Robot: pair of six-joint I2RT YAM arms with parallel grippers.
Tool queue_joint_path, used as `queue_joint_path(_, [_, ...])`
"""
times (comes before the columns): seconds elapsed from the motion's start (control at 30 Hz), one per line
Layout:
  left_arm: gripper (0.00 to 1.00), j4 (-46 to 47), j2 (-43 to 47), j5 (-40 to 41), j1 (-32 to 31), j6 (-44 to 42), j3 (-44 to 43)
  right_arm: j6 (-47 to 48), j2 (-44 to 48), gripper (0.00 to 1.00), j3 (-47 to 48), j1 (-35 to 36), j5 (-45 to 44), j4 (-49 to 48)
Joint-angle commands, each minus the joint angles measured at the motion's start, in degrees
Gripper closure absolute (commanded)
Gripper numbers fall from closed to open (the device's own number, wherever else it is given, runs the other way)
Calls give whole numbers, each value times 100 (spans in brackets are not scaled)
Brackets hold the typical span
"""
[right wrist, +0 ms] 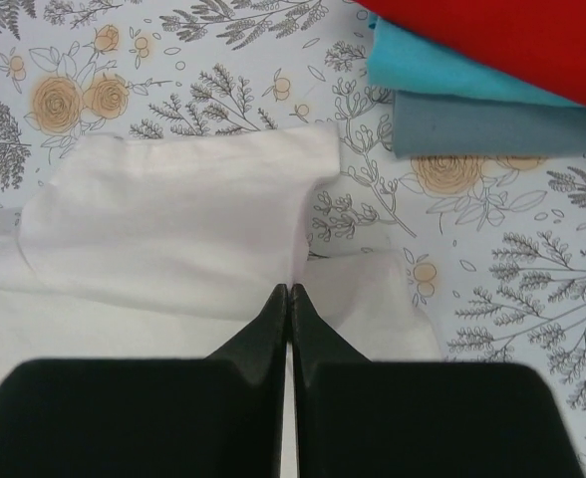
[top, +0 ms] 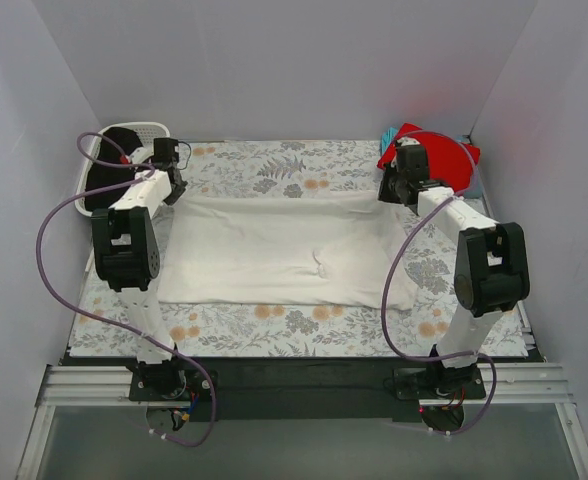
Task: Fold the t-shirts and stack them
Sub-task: Fold the tshirt
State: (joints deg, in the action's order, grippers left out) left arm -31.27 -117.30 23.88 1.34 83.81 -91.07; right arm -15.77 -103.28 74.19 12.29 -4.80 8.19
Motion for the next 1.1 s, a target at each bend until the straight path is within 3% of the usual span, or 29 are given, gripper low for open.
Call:
queue_joint_path(0.0, [100,42,672,108,77,65,194,-128,606,99,-308,-8,-223,-291])
queue_joint_path(0.5, [100,-99,1499,-50,270,276,1292,-629,1934,99,-1819,-69,189,-300])
queue_joint_path(1.07, [100,7,2228,-489,428,654,2593,-910,2779,99,-2866,-69,436,-300])
